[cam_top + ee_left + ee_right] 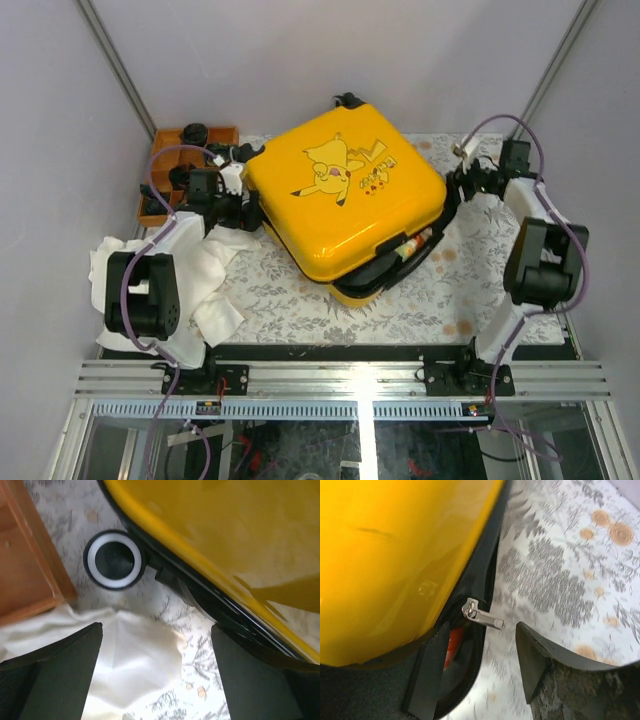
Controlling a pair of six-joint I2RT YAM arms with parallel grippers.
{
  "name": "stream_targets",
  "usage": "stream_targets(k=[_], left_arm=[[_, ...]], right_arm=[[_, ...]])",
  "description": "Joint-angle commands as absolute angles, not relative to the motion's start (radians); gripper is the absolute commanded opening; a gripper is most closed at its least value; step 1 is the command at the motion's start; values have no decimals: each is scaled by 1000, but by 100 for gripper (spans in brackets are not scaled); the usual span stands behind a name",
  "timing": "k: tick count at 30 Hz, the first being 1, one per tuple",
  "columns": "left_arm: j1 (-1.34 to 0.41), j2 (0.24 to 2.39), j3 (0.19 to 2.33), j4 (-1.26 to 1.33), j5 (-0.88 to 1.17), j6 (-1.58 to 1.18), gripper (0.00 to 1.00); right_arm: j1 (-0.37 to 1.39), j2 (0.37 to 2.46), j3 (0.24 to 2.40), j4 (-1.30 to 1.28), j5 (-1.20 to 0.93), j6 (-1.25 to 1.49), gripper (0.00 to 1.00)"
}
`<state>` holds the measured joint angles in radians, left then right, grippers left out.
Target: Pack the luggage
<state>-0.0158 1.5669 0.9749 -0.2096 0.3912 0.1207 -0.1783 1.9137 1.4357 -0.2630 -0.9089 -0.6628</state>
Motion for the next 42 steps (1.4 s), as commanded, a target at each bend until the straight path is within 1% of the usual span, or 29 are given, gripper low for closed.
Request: stream_targets(k=[1, 6, 10, 13, 15, 16, 18, 20, 23, 26, 28, 29, 32, 34, 37, 38, 39, 42], left_arm=[[-181, 1673, 1094, -28, 497, 167, 90], [-262, 1844, 1291, 4, 514, 215, 91], [-282, 2033, 1617, -64, 580, 193, 93], [-299, 2130, 1828, -180, 608, 265, 94], [-294, 2139, 1889, -226, 596, 286, 96], [-284, 2123, 1885, -231, 584, 280, 96], [-242, 2067, 1823, -216, 580, 238, 96], [-185, 1981, 1705, -160, 582, 149, 96], [-108, 1812, 1504, -93, 548, 64, 97], [-88, 1664, 1335, -128, 506, 89, 97], [-87, 1576, 1245, -173, 491, 93, 98], [-88, 1530, 1189, -196, 483, 88, 97], [-88, 1399, 1059, -269, 459, 70, 95], [-94, 1325, 975, -335, 480, 86, 93], [-161, 1241, 878, -439, 495, 191, 89], [-186, 1215, 845, -450, 489, 208, 88], [-212, 1197, 819, -452, 482, 210, 87], [-265, 1188, 769, -410, 463, 175, 84]], right_arm=[[-124, 1721, 1216, -795, -1056, -1075, 64], [-127, 1497, 1019, -991, -993, -1310, 64], [-127, 1314, 868, -1010, -970, -1368, 67], [-120, 1220, 841, -1021, -1012, -1365, 73], [-111, 1185, 866, -1033, -1036, -1334, 77], [-110, 1171, 887, -1038, -1046, -1306, 79], [-110, 1148, 935, -1032, -1046, -1236, 81], [-110, 1135, 1004, -1070, -1038, -1205, 82], [-110, 1116, 1106, -1243, -1032, -1334, 84], [-110, 1063, 1138, -1403, -1009, -1477, 87], [-110, 1023, 1132, -1437, -978, -1489, 89], [-110, 1011, 1144, -1424, -970, -1442, 89], [-110, 1050, 1257, -1276, -982, -1142, 89], [-110, 1131, 1356, -1141, -1007, -907, 88], [-110, 1274, 1525, -897, -985, -562, 87], [-110, 1324, 1572, -811, -948, -488, 87], [-110, 1374, 1623, -750, -868, -431, 87], [-124, 1533, 1787, -645, -695, -375, 86]])
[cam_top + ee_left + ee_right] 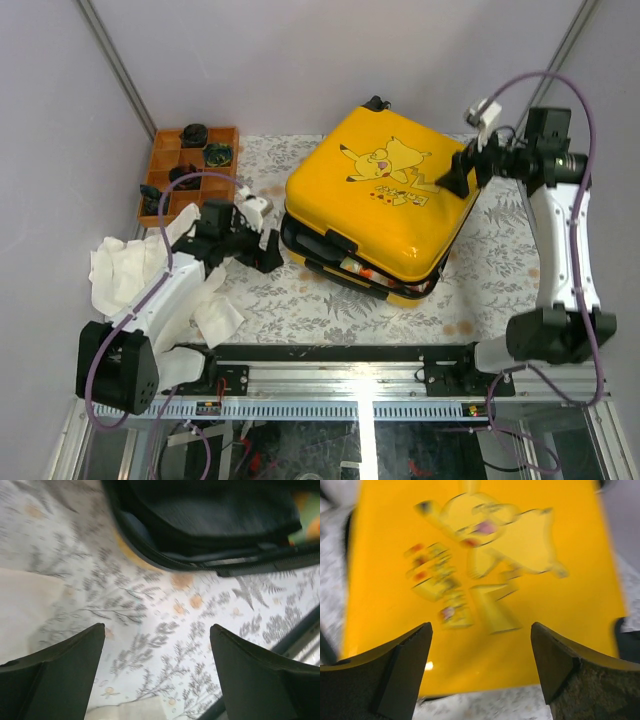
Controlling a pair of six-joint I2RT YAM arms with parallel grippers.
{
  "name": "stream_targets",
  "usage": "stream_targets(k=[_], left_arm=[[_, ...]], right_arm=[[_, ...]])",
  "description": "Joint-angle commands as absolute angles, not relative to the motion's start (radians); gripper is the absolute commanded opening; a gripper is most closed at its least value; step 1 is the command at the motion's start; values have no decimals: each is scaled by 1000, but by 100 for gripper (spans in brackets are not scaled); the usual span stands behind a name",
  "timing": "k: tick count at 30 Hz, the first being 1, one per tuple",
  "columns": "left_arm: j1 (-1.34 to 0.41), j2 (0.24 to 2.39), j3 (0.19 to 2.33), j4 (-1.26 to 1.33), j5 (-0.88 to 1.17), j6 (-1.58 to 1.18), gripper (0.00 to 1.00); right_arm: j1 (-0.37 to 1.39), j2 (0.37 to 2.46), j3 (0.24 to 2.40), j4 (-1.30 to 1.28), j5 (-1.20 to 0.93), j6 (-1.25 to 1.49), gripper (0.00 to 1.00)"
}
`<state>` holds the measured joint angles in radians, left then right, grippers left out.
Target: Pack the luggage
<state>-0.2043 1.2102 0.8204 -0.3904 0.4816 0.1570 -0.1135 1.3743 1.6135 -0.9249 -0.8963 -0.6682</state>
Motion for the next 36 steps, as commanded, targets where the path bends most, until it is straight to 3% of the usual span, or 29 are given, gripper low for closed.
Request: stream_targets(k=[1, 10, 15, 20, 25, 36], left_arm=[[-273, 1203, 763, -396, 460, 166, 82], [-296, 1346, 784, -314, 498, 136, 75], [-272, 1449, 822, -203, 521, 6, 75], [-222, 1604, 972, -150, 549, -14, 75], [-169, 1794, 1196, -156, 557, -8, 75], [-126, 2159, 1756, -238, 570, 32, 79]], right_arm=[[-132, 1599, 1848, -630, -658, -375, 85], [-181, 2234, 2421, -468, -478, -250, 81], [-181, 2380, 2413, -349, -505, -214, 80], [-185, 2358, 2226, -390, -615, -324, 80], [-198, 2267, 2110, -625, -753, -506, 76], [-224, 1858, 1612, -916, -895, -614, 74]])
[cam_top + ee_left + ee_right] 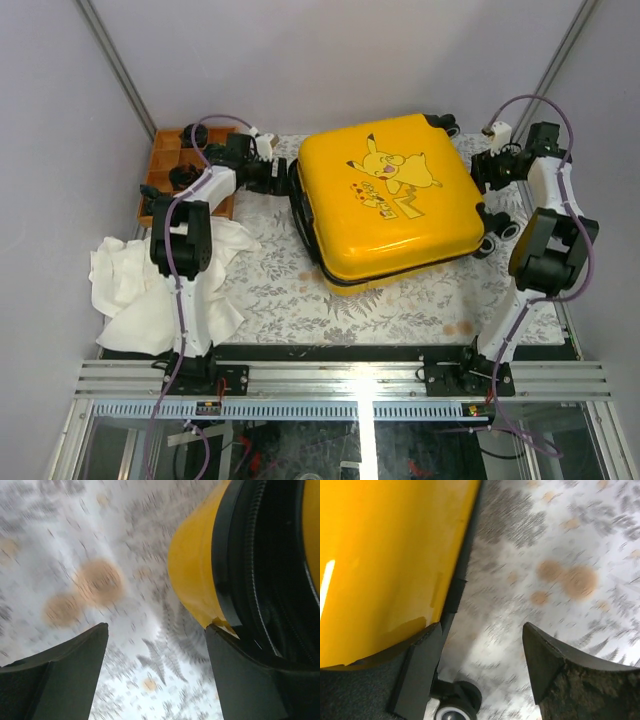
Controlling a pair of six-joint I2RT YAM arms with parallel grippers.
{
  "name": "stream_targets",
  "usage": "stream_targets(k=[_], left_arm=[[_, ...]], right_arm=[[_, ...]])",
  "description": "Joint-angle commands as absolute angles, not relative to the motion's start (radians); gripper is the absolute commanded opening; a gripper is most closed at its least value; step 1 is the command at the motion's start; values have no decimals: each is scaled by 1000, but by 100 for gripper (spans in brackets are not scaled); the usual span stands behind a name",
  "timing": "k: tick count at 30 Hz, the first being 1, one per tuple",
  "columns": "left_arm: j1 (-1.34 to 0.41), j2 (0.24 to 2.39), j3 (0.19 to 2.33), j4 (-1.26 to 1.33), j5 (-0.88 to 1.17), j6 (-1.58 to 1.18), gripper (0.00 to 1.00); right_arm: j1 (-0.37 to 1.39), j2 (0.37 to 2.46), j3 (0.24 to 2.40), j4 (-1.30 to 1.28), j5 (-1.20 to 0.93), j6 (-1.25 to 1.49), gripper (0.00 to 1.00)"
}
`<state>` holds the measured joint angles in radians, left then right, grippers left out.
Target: Pack the luggage
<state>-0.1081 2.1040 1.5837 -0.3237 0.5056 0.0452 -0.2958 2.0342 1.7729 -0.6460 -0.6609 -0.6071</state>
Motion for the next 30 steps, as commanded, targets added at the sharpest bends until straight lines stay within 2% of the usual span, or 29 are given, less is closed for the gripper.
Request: stream_targets(k=[1, 5, 7, 9, 12, 15, 17, 21, 26, 30], left_arm=[[-117, 2174, 1796, -254, 576, 30, 80], [-50, 2178, 1846, -275, 607, -5, 84], [-12, 2155, 1840, -298, 635, -12, 85], [23, 2107, 1804, -319, 667, -21, 86], [63, 1985, 1659, -294, 697, -24, 88], [69, 1857, 1526, -282, 718, 8, 90], [68, 1791, 1452, -262, 716, -3, 91], [68, 1701, 1345, -229, 720, -38, 92], [69, 1649, 1298, -206, 760, -108, 93], [66, 1630, 1287, -183, 805, -170, 93]], right_arm=[[-223, 1821, 1556, -918, -914, -597, 74], [-217, 1695, 1396, -880, -987, -519, 74], [-217, 1668, 1364, -796, -948, -420, 76], [-247, 1667, 1394, -748, -895, -361, 77], [-334, 1697, 1524, -804, -956, -334, 81], [-376, 1681, 1638, -1012, -1016, -516, 89], [-377, 1619, 1645, -1193, -1028, -727, 99], [-376, 1481, 1531, -1449, -948, -1064, 99], [-377, 1289, 1303, -1429, -808, -1327, 99], [-373, 1249, 1230, -1397, -804, -1443, 100]])
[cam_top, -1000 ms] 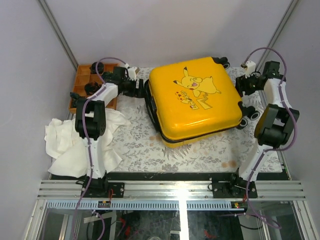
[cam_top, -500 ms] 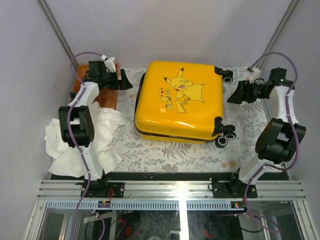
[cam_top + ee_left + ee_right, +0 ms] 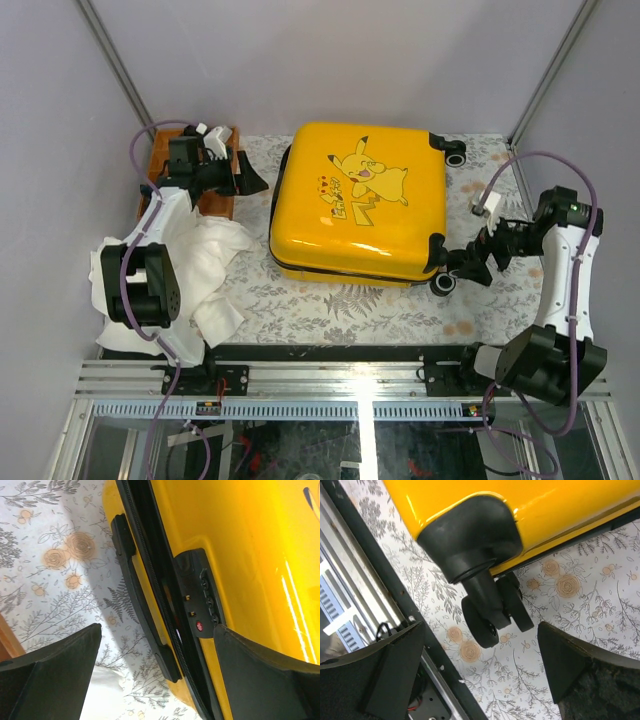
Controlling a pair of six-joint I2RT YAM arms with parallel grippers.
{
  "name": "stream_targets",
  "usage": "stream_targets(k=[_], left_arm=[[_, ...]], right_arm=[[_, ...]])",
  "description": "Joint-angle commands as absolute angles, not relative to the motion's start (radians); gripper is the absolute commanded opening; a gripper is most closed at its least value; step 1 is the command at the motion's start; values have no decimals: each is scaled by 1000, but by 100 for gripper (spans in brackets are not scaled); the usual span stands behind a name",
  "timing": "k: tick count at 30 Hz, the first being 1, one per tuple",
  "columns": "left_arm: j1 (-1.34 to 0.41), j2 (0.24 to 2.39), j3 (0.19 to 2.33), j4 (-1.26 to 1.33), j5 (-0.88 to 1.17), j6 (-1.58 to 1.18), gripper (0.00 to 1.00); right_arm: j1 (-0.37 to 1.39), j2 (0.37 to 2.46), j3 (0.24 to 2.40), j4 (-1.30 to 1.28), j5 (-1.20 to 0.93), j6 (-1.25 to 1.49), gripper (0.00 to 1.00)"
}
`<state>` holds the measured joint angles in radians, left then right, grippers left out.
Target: Pack the luggage
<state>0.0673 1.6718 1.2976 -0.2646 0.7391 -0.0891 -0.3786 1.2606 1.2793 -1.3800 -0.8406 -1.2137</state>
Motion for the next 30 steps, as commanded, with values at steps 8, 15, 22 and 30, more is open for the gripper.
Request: stream_targets(k=[8, 15, 22, 30], left_arm=[[36, 1631, 1272, -143, 819, -245, 92], [4, 1663, 1208, 78, 907, -559, 89], [1, 1760, 1097, 509, 949, -944, 100], [-17, 1834, 1095, 797, 1011, -1149, 97]], right_arm=[[-284, 1280, 1129, -1177, -769, -1429, 100], [-182, 1266, 1046, -1014, -721, -1385, 81], [-179, 1276, 1013, -930, -710, -1361, 48], [-150, 1221, 986, -824, -746, -1308, 24]])
